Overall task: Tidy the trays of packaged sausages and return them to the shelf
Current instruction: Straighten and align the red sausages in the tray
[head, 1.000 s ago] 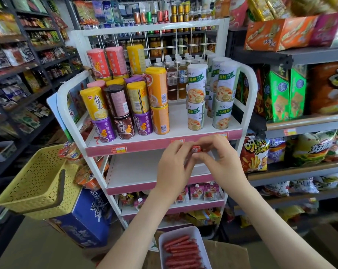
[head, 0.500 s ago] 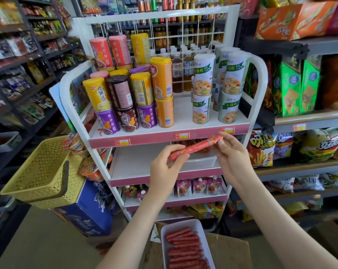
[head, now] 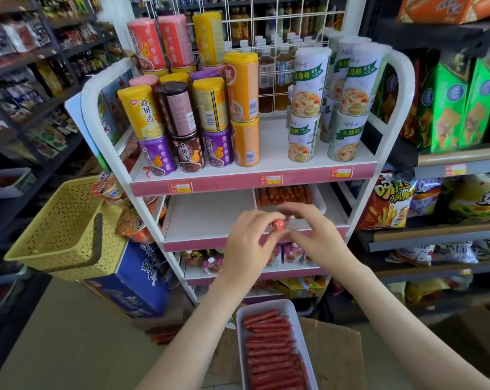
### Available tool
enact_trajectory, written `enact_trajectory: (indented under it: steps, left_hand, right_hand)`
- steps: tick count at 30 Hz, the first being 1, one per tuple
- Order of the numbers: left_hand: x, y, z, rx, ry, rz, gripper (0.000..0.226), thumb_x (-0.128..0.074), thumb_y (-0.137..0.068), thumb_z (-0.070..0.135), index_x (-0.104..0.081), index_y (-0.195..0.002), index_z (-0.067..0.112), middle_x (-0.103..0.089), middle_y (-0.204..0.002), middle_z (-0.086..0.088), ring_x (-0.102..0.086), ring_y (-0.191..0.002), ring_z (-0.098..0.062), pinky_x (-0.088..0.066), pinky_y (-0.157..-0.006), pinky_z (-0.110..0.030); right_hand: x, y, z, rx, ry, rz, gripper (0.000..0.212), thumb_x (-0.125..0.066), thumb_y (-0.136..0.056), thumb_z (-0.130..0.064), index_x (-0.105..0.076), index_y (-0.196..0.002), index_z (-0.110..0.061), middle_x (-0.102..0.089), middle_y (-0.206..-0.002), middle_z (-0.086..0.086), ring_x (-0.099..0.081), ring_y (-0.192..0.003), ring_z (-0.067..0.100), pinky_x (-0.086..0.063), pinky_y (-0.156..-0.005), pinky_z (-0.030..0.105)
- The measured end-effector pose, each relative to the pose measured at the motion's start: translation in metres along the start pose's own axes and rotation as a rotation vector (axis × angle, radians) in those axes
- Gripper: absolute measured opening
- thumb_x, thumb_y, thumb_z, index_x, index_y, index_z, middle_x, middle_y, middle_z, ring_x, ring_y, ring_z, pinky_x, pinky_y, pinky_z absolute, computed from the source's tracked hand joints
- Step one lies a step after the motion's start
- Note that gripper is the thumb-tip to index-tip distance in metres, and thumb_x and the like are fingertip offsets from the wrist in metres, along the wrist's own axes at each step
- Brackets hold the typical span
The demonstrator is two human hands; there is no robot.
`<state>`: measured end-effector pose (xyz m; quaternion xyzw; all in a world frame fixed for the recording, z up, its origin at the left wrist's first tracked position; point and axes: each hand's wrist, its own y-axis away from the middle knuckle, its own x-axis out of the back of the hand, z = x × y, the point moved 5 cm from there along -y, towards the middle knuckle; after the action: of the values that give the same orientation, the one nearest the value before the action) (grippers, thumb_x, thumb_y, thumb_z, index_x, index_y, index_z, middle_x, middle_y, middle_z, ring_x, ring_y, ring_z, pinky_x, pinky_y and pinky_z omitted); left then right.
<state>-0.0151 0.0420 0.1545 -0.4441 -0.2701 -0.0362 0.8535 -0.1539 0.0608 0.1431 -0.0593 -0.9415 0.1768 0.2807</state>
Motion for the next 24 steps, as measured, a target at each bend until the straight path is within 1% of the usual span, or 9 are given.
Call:
enact_trajectory:
  steps: [3, 8, 10, 13, 14, 15, 18, 21, 24]
  left_hand:
    - [-0.008, 0.008, -0.004, -0.023, -0.017, 0.005, 0.023, -0.064, -0.085, 0.027, -0.070, -0.098, 0.008, -0.063, -0.088, -0.003, -0.053, -0.084, -0.013, -0.040, -0.077, -0.016]
    - [-0.023, 0.028, -0.023, 0.030, 0.021, -0.064, 0.025, -0.067, -0.084, 0.026, -0.068, -0.104, 0.012, -0.060, -0.095, -0.001, -0.053, -0.092, -0.013, -0.042, -0.083, -0.016]
    - [-0.034, 0.041, -0.036, 0.132, 0.090, -0.163, 0.031, -0.064, -0.085, 0.032, -0.062, -0.112, 0.016, -0.059, -0.100, 0.001, -0.053, -0.097, -0.011, -0.040, -0.088, -0.014]
    - [-0.059, 0.085, -0.074, 0.464, 0.200, -0.341, 0.041, -0.062, -0.086, 0.037, -0.052, -0.123, 0.022, -0.057, -0.101, 0.009, -0.054, -0.095, -0.003, -0.043, -0.087, -0.015]
    - [-0.071, 0.112, -0.092, 0.573, 0.173, -0.413, 0.040, -0.062, -0.088, 0.035, -0.052, -0.124, 0.021, -0.058, -0.102, 0.009, -0.056, -0.094, -0.003, -0.045, -0.085, -0.017]
    - [-0.084, 0.144, -0.113, 0.650, 0.106, -0.502, 0.037, -0.062, -0.089, 0.032, -0.053, -0.123, 0.020, -0.060, -0.104, 0.006, -0.058, -0.095, -0.007, -0.047, -0.085, -0.021]
    - [-0.119, 0.249, -0.158, 0.827, -0.022, -0.778, 0.025, -0.054, -0.091, 0.032, -0.052, -0.116, 0.030, -0.064, -0.108, -0.004, -0.062, -0.095, -0.023, -0.051, -0.082, -0.039]
    - [-0.146, 0.334, -0.179, 0.809, -0.143, -1.003, 0.025, -0.052, -0.092, 0.021, -0.057, -0.116, 0.019, -0.064, -0.106, -0.008, -0.061, -0.095, -0.027, -0.049, -0.077, -0.035]
    - [-0.170, 0.387, -0.183, 0.684, -0.165, -1.137, 0.029, -0.050, -0.088, 0.013, -0.065, -0.113, 0.011, -0.066, -0.104, -0.011, -0.063, -0.089, -0.034, -0.050, -0.076, -0.036]
  right_hand:
    - [-0.010, 0.004, 0.002, 0.093, 0.112, 0.048, 0.035, -0.060, -0.076, 0.012, -0.063, -0.106, -0.005, -0.058, -0.097, -0.007, -0.050, -0.094, 0.007, -0.037, -0.085, 0.005]
    - [-0.028, 0.014, 0.028, 0.076, 0.121, 0.032, 0.029, -0.059, -0.076, 0.007, -0.064, -0.102, -0.004, -0.048, -0.091, -0.021, -0.045, -0.086, 0.003, -0.036, -0.078, 0.006]
    - [-0.040, 0.025, 0.052, -0.048, 0.097, -0.013, 0.029, -0.060, -0.083, 0.001, -0.063, -0.111, -0.006, -0.052, -0.095, -0.017, -0.050, -0.090, 0.006, -0.038, -0.079, 0.010]
    - [-0.065, 0.058, 0.119, -0.432, -0.006, -0.083, 0.039, -0.062, -0.091, -0.009, -0.051, -0.128, -0.015, -0.059, -0.091, -0.013, -0.058, -0.084, 0.007, -0.045, -0.074, 0.014]
    - [-0.074, 0.073, 0.144, -0.540, -0.024, -0.083, 0.043, -0.062, -0.091, -0.011, -0.044, -0.131, -0.017, -0.059, -0.088, -0.012, -0.060, -0.081, 0.009, -0.048, -0.073, 0.020]
    - [-0.083, 0.090, 0.167, -0.627, -0.026, -0.087, 0.046, -0.061, -0.091, -0.011, -0.039, -0.131, -0.015, -0.058, -0.086, -0.012, -0.061, -0.079, 0.012, -0.047, -0.071, 0.024]
    - [-0.117, 0.149, 0.234, -0.818, -0.007, -0.166, 0.041, -0.058, -0.091, -0.009, -0.033, -0.124, -0.004, -0.055, -0.093, -0.011, -0.060, -0.081, 0.013, -0.041, -0.069, 0.022]
    - [-0.158, 0.212, 0.294, -0.951, 0.107, -0.366, 0.040, -0.053, -0.095, -0.012, -0.037, -0.131, -0.009, -0.055, -0.119, 0.011, -0.056, -0.107, 0.031, -0.044, -0.085, 0.034]
    - [-0.193, 0.244, 0.323, -0.852, 0.210, -0.511, 0.025, -0.048, -0.095, -0.014, -0.044, -0.120, -0.013, -0.050, -0.107, 0.007, -0.057, -0.097, 0.036, -0.042, -0.077, 0.037]
